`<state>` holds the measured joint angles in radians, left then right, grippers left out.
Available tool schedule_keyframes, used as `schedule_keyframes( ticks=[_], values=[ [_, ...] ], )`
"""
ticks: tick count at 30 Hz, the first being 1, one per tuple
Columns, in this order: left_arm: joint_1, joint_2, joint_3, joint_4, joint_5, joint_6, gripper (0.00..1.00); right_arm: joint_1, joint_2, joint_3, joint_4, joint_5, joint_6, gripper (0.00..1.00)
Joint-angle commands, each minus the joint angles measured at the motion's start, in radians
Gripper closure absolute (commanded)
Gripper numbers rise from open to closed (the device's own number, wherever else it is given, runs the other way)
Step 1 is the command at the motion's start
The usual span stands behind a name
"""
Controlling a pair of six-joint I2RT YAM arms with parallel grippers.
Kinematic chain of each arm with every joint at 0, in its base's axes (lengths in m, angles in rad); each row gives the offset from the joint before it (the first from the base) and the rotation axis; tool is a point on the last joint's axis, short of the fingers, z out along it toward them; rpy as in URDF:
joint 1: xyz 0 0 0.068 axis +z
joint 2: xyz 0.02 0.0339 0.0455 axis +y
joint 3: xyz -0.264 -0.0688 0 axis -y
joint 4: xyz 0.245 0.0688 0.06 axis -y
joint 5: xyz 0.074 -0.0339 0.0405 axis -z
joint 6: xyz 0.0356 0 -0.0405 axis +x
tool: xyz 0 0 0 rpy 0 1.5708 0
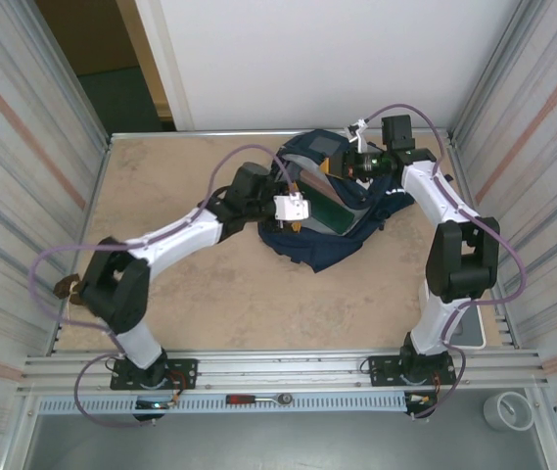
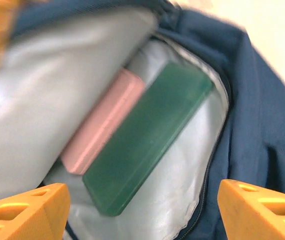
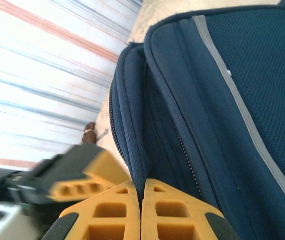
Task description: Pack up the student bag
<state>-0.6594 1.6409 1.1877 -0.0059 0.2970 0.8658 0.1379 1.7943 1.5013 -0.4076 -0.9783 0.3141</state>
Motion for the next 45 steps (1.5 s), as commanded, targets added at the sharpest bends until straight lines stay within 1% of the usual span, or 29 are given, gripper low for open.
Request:
schedule_keyframes(
  ticks=[1,3,5,6,7,8,9,12,14,17,19,20,22,24,27,30,34,35,37,39,41,45],
  values=[
    [0.024,-0.103,-0.119,0.199,0.003,-0.437,0.21,0.002,-0.069,-0.066,0.014,0.046,0.009,0.97],
    [0.039,-0.127,-0.175,0.233,-0.068,-0.660,0.20,0.002,-0.086,-0.096,0.026,0.064,0.015,0.94],
    [0.059,-0.125,-0.187,0.172,-0.188,-0.898,0.20,0.003,-0.110,-0.126,0.048,0.081,0.028,0.94],
    [0.073,-0.113,-0.175,0.106,-0.249,-1.029,0.20,0.003,-0.123,-0.145,0.063,0.090,0.039,0.93],
    [0.093,-0.096,-0.157,0.041,-0.255,-1.133,0.20,0.003,-0.135,-0.165,0.080,0.100,0.051,0.91],
    [0.112,-0.078,-0.150,0.017,-0.228,-1.194,0.20,0.005,-0.144,-0.184,0.091,0.109,0.060,0.89],
    [0.130,-0.063,-0.155,0.022,-0.197,-1.246,0.19,0.009,-0.152,-0.205,0.102,0.121,0.072,0.88],
    [0.171,-0.053,-0.209,0.127,-0.118,-1.343,0.19,0.031,-0.175,-0.281,0.113,0.152,0.092,0.80],
    [0.194,-0.065,-0.231,0.163,-0.083,-1.370,0.19,0.047,-0.204,-0.351,0.108,0.172,0.084,0.73],
    [0.211,-0.092,-0.244,0.141,-0.110,-1.352,0.18,0.032,-0.272,-0.432,0.052,0.202,0.053,0.63],
    [0.216,-0.095,-0.241,0.114,-0.158,-1.368,0.18,-0.002,-0.343,-0.473,0.042,0.232,0.047,0.57],
    [0.219,-0.092,-0.235,0.108,-0.157,-1.371,0.17,-0.018,-0.373,-0.481,0.043,0.249,0.045,0.54],
    [0.219,-0.071,-0.221,0.118,-0.137,-1.373,0.18,-0.054,-0.412,-0.486,0.044,0.302,0.039,0.49],
    [0.219,-0.032,-0.193,0.135,-0.096,-1.385,0.18,-0.093,-0.420,-0.475,0.045,0.365,0.051,0.39],
    [0.219,0.027,-0.138,0.131,-0.031,-1.399,0.18,-0.159,-0.380,-0.464,0.079,0.448,0.119,0.34],
    [0.219,0.076,-0.096,0.136,-0.003,-1.415,0.18,-0.226,-0.317,-0.463,0.139,0.505,0.233,0.31],
    [0.219,0.139,-0.031,0.138,0.069,-1.425,0.19,-0.276,-0.265,-0.478,0.214,0.566,0.336,0.26],
    [0.219,0.159,-0.012,0.139,0.094,-1.432,0.20,-0.277,-0.249,-0.475,0.225,0.576,0.348,0.22],
    [0.219,0.198,0.018,0.144,0.151,-1.451,0.22,-0.279,-0.218,-0.464,0.240,0.569,0.366,0.20],
    [0.216,0.239,0.042,0.146,0.200,-1.469,0.25,-0.277,-0.185,-0.460,0.267,0.547,0.387,0.11],
    [0.210,0.264,0.043,0.147,0.217,-1.472,0.27,-0.271,-0.146,-0.452,0.283,0.526,0.397,0.04],
    [0.192,0.289,0.024,0.164,0.231,-1.486,0.30,-0.250,-0.074,-0.426,0.302,0.471,0.399,0.06]
  ],
)
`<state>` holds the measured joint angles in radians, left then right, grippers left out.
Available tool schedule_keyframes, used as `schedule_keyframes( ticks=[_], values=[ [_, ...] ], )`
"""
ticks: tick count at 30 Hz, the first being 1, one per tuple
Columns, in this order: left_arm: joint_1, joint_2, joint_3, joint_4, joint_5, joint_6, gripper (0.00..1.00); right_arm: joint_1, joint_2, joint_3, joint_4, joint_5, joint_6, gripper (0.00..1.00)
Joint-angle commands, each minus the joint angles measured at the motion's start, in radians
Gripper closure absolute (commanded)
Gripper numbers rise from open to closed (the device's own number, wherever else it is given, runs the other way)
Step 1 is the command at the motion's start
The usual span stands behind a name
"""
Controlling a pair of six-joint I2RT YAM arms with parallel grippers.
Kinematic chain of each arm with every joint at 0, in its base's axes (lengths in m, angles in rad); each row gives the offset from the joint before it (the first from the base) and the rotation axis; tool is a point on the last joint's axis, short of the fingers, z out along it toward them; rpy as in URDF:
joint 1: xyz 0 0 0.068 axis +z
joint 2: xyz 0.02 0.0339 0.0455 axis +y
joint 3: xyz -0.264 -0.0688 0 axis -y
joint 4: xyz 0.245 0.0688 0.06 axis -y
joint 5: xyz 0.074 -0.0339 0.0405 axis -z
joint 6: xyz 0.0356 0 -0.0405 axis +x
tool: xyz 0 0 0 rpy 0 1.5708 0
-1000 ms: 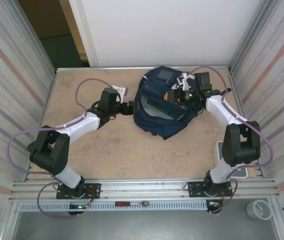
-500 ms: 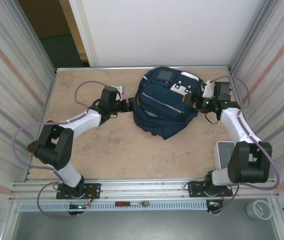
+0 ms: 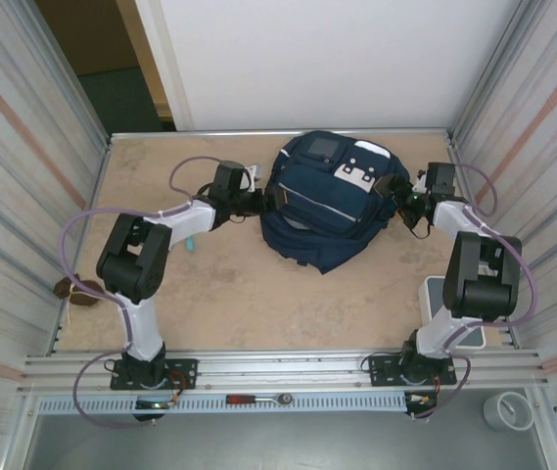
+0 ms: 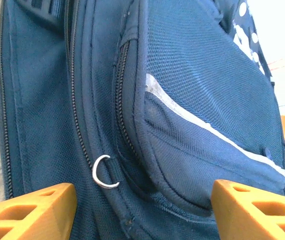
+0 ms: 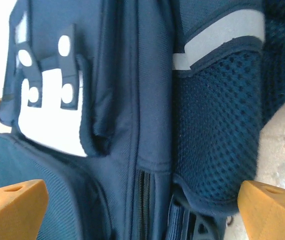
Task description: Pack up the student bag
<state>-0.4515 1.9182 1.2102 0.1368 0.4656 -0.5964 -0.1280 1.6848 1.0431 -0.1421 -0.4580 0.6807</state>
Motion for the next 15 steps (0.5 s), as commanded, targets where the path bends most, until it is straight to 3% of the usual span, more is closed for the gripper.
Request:
schedule_keyframes(
  ticks=[1,9,15],
  values=[
    [-0.025,0.018,-0.001,0.014,0.064,-0.016,0.30,0.025,0.046,0.035,0.049,-0.058,0.035,0.07],
    [-0.122,-0.029,-0.091,0.015,0.050,0.024,0.37,0.122,0.140,0.138,0.006,-0.059,-0.026,0.15],
    [-0.279,-0.076,-0.134,0.020,-0.025,0.010,0.35,0.208,0.276,0.302,-0.057,-0.091,-0.061,0.24]
  ],
)
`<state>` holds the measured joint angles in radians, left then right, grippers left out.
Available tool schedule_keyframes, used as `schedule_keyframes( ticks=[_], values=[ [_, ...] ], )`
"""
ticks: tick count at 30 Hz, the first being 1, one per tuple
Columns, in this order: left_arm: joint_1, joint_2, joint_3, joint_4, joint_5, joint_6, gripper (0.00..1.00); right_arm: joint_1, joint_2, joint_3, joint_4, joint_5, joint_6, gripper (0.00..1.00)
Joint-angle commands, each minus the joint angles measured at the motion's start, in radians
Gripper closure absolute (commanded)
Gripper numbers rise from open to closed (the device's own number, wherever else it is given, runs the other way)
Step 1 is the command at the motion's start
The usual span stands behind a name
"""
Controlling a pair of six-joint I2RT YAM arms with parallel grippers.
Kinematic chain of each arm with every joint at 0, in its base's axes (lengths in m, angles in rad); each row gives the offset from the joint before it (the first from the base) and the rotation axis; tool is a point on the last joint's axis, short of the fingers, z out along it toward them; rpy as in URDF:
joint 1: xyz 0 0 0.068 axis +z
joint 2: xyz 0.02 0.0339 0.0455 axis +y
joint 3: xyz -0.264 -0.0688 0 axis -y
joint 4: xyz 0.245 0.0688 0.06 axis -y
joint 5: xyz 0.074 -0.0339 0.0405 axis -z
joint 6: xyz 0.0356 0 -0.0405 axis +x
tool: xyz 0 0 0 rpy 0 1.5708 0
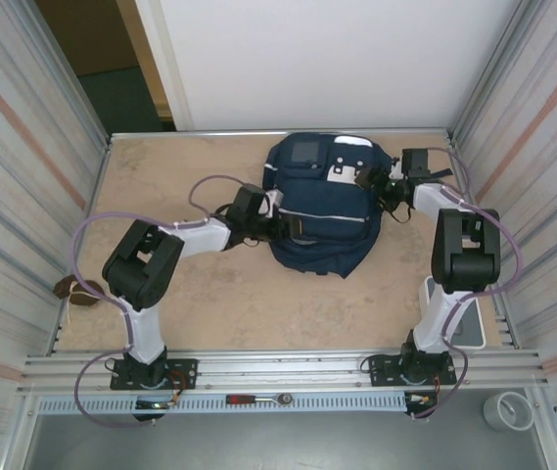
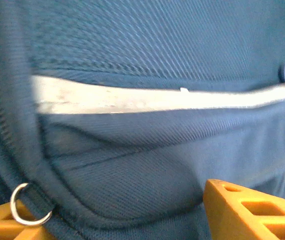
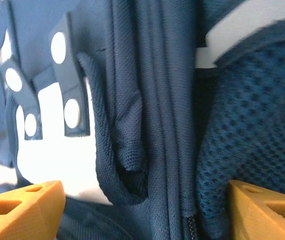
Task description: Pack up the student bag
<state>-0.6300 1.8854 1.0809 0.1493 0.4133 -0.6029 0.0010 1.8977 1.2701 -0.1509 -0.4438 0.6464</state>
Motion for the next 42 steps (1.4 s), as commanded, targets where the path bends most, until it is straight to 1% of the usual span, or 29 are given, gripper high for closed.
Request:
schedule_keyframes(
  ticks=[1,4,6,8,11,15,17,18,20,21,24,26,27,29,31,33,35,37,39,42],
  values=[
    [-0.133,-0.038,0.010,0.002,0.010,0.024,0.34,0.100,0.095,0.121,-0.074,-0.113,-0.037,0.25],
    [-0.214,-0.006,0.095,-0.059,-0.022,0.076,0.33,0.151,0.202,0.296,-0.196,-0.110,-0.097,0.24],
    [-0.257,0.010,0.142,-0.094,-0.029,0.119,0.32,0.154,0.271,0.429,-0.294,-0.111,-0.133,0.23],
    [-0.287,0.005,0.175,-0.122,-0.041,0.179,0.31,0.138,0.293,0.502,-0.342,-0.093,-0.153,0.21],
    [-0.319,-0.036,0.204,-0.171,-0.034,0.300,0.29,0.085,0.247,0.502,-0.346,-0.028,-0.159,0.19],
    [-0.333,-0.141,0.184,-0.238,-0.019,0.493,0.27,0.021,0.120,0.424,-0.340,0.057,-0.189,0.18],
    [-0.332,-0.214,0.152,-0.275,-0.064,0.573,0.25,0.013,0.039,0.363,-0.342,0.109,-0.216,0.17],
    [-0.327,-0.256,0.118,-0.278,-0.112,0.603,0.24,0.016,-0.001,0.321,-0.333,0.128,-0.225,0.17],
    [-0.291,-0.330,0.050,-0.253,-0.197,0.615,0.22,0.030,-0.087,0.217,-0.300,0.133,-0.227,0.17],
    [-0.253,-0.357,0.025,-0.245,-0.230,0.598,0.21,0.041,-0.128,0.161,-0.285,0.134,-0.226,0.17],
    [-0.098,-0.407,-0.008,-0.274,-0.302,0.471,0.21,0.066,-0.245,-0.014,-0.268,0.160,-0.234,0.19],
    [0.009,-0.426,-0.039,-0.279,-0.345,0.387,0.20,0.057,-0.321,-0.127,-0.261,0.182,-0.235,0.19],
    [0.069,-0.430,-0.060,-0.271,-0.355,0.343,0.20,0.048,-0.362,-0.182,-0.255,0.188,-0.233,0.19],
    [0.172,-0.410,-0.089,-0.238,-0.333,0.286,0.19,0.029,-0.423,-0.271,-0.234,0.192,-0.223,0.19],
    [0.251,-0.344,-0.070,-0.245,-0.287,0.266,0.19,0.017,-0.445,-0.342,-0.181,0.145,-0.202,0.18],
    [0.286,-0.258,-0.012,-0.287,-0.248,0.267,0.20,0.018,-0.417,-0.355,-0.143,0.077,-0.184,0.17],
    [0.291,-0.183,0.045,-0.315,-0.195,0.286,0.24,0.022,-0.377,-0.344,-0.103,0.007,-0.159,0.18],
    [0.291,-0.126,0.084,-0.327,-0.146,0.290,0.28,0.032,-0.336,-0.322,-0.062,-0.012,-0.141,0.18],
    [0.284,-0.108,0.081,-0.323,-0.133,0.287,0.31,0.042,-0.296,-0.283,-0.053,-0.010,-0.142,0.20],
    [0.268,-0.129,0.039,-0.323,-0.138,0.282,0.32,0.052,-0.229,-0.215,-0.052,-0.021,-0.142,0.23]
  ],
)
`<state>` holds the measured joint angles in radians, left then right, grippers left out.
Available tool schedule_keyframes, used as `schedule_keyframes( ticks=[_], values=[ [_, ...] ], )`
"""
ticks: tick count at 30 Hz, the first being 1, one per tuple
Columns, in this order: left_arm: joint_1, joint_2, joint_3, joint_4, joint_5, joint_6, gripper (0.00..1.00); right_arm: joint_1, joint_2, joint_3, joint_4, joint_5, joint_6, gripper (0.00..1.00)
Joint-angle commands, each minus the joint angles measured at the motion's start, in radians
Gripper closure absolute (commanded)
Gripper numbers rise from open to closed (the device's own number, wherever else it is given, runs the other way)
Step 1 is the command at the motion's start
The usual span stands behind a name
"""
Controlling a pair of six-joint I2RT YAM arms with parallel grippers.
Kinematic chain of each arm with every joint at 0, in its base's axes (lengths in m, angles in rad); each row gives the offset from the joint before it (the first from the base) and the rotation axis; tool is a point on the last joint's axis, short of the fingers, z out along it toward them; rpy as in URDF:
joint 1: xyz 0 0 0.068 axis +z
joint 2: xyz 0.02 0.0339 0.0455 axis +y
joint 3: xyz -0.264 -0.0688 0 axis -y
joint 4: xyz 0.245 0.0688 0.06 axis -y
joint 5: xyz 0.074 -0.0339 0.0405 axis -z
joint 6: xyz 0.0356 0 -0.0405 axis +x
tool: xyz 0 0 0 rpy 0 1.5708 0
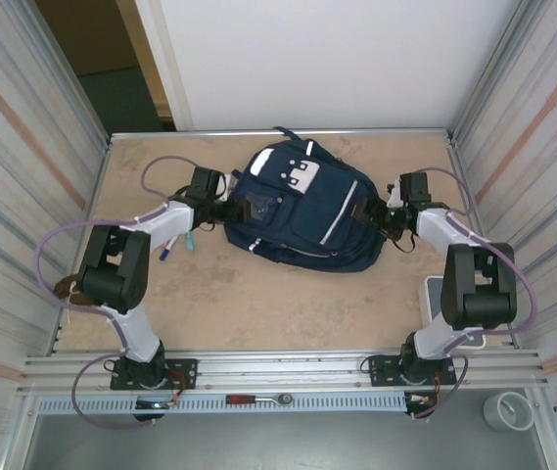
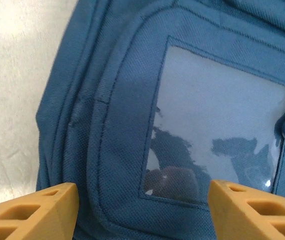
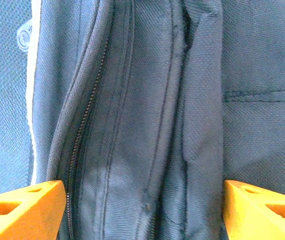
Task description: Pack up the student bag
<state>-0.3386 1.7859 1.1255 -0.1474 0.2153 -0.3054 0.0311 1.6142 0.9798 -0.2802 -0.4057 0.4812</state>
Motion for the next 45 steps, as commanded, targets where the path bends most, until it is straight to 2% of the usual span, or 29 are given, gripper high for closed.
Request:
schedule_keyframes(
  ticks=[1,6,10,13,15,18,21,28,31,35,38,42,45],
  values=[
    [-0.031,-0.044,-0.028,-0.020,0.060,-0.018,0.33,0.024,0.077,0.097,0.076,-0.063,0.022,0.23],
    [-0.106,-0.142,-0.151,-0.016,0.018,-0.025,0.32,0.044,0.210,0.248,0.044,-0.064,-0.001,0.31],
    [-0.197,-0.232,-0.225,-0.022,-0.037,-0.007,0.31,0.045,0.292,0.380,-0.034,-0.012,-0.040,0.32],
    [-0.279,-0.293,-0.239,-0.084,-0.148,0.052,0.29,0.036,0.317,0.456,-0.082,0.014,-0.057,0.31],
    [-0.336,-0.338,-0.247,-0.120,-0.272,0.105,0.28,0.036,0.302,0.486,-0.113,0.069,-0.081,0.30],
    [-0.378,-0.399,-0.252,-0.149,-0.414,0.155,0.26,0.065,0.256,0.527,-0.197,0.233,-0.145,0.27],
    [-0.392,-0.470,-0.261,-0.133,-0.472,0.204,0.24,0.121,0.171,0.525,-0.242,0.404,-0.211,0.24],
    [-0.401,-0.571,-0.287,0.021,-0.558,0.327,0.18,0.301,-0.061,0.368,-0.183,0.818,-0.355,0.10],
    [-0.391,-0.572,-0.284,0.075,-0.560,0.347,0.12,0.341,-0.151,0.292,-0.151,0.912,-0.387,0.02],
    [-0.343,-0.581,-0.281,0.117,-0.483,0.317,0.06,0.333,-0.283,0.179,-0.124,0.926,-0.391,0.01],
    [-0.305,-0.586,-0.279,0.120,-0.420,0.302,0.01,0.298,-0.360,0.099,-0.108,0.857,-0.363,0.01],
    [-0.276,-0.601,-0.310,0.172,-0.395,0.284,0.01,0.232,-0.416,0.008,-0.082,0.701,-0.248,0.01],
    [-0.249,-0.608,-0.326,0.195,-0.373,0.217,0.01,0.208,-0.425,-0.063,-0.033,0.719,-0.114,0.01]
  ],
)
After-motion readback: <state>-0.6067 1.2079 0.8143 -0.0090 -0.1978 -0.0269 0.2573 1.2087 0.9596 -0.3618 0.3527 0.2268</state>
